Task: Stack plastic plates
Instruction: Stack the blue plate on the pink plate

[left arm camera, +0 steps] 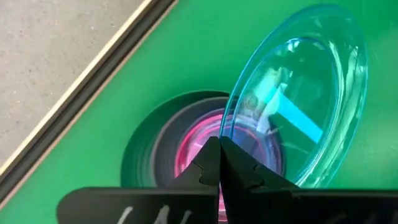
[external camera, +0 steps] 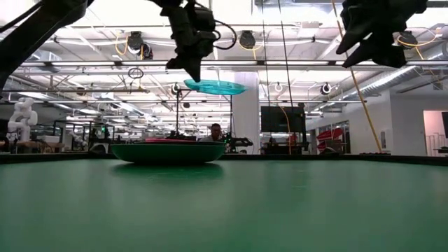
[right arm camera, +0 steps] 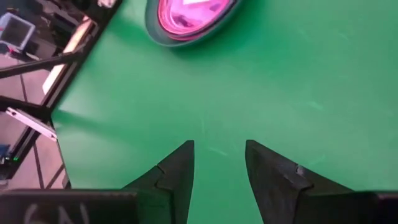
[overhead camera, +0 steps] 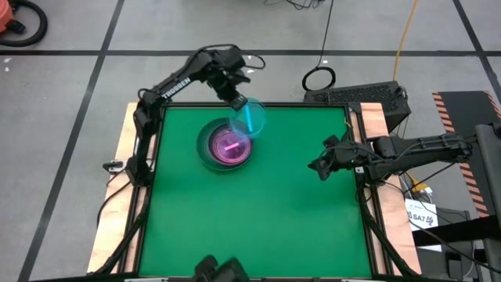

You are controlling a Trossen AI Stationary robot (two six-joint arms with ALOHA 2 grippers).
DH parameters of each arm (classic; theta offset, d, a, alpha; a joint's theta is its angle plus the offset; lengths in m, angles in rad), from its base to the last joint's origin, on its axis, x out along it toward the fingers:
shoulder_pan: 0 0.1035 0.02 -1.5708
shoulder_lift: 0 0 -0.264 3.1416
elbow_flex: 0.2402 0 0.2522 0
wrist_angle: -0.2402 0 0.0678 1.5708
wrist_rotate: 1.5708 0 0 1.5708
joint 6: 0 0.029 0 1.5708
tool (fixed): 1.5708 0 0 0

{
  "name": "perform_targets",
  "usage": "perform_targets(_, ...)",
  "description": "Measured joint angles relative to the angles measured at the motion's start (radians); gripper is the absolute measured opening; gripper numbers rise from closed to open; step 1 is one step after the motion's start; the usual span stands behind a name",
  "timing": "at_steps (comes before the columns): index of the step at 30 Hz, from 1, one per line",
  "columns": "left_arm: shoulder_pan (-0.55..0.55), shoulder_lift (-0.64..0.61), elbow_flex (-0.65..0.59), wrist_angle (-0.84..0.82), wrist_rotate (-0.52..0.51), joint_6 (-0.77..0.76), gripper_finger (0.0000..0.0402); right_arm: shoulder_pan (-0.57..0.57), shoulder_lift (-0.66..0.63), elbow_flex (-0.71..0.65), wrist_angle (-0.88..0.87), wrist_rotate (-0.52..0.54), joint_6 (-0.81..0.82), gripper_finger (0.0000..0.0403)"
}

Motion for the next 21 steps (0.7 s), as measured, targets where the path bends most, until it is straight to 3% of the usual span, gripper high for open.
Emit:
perform_targets(9,0.114,0.0,-0.001,0.003,0.039,0.09,0.0,0.0,0.0,0.0,0.032,0.0,-0.126,0.0133)
perform_targets(16,0.205,0.0,-0.001,-0.027,0.08,0.157,0.0,0.0,0.0,0.0,0.029,0.004,-0.163,0.0095)
perform_targets(21,0.21,0.0,-0.003,-0.073,0.107,0.214,0.0,0.0,0.004,0.0,0.027,0.025,-0.163,0.0069)
